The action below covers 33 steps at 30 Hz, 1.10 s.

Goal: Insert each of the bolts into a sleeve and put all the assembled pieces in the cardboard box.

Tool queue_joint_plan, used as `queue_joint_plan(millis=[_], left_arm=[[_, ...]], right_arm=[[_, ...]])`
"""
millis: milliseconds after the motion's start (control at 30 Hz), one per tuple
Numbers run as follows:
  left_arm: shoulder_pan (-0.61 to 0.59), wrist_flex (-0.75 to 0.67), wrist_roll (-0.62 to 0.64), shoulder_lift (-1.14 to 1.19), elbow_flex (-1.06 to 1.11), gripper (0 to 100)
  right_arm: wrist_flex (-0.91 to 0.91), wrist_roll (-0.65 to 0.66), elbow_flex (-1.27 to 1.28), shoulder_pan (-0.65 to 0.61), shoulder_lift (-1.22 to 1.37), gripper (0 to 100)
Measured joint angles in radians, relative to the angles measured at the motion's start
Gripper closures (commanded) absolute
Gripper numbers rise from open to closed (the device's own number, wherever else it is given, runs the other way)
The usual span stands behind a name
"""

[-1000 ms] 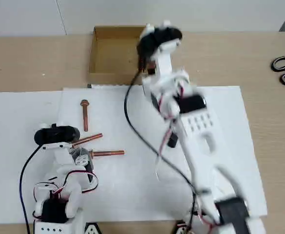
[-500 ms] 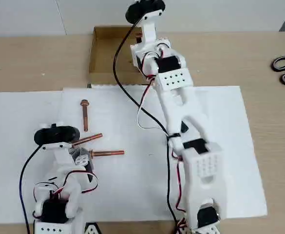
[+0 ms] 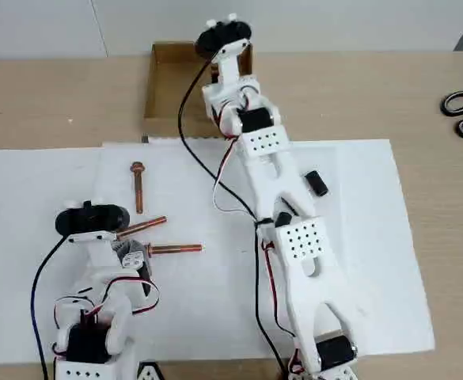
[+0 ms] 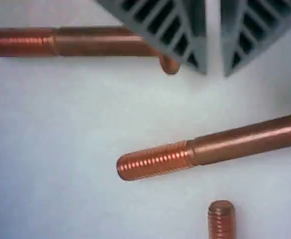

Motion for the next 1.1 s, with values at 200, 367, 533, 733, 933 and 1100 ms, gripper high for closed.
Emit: queue_joint_plan(millis=[200, 367, 533, 733, 933, 1100], left_arm=[[0.000, 0.000, 0.000, 0.000, 0.000, 99], [0.000, 0.000, 0.000, 0.000, 0.000, 99], [0.000, 0.000, 0.000, 0.000, 0.000, 99], [0.000, 0.000, 0.000, 0.000, 0.000, 99], [0.000, 0.000, 0.000, 0.000, 0.000, 99], [0.000, 0.000, 0.000, 0.000, 0.000, 99]], right_arm=[[0.084, 0.048, -0.058, -0.014, 0.023, 85.7], [0.163, 0.060, -0.117, -0.018, 0.021, 80.1], [0.284, 0.061, -0.242, -0.018, 0.021, 80.1], [0.471, 0.061, -0.273, -0.025, -0.034, 80.1], [0.720, 0.061, -0.273, -0.025, -0.172, 80.1], [0.907, 0.061, -0.273, -0.025, -0.207, 84.8]])
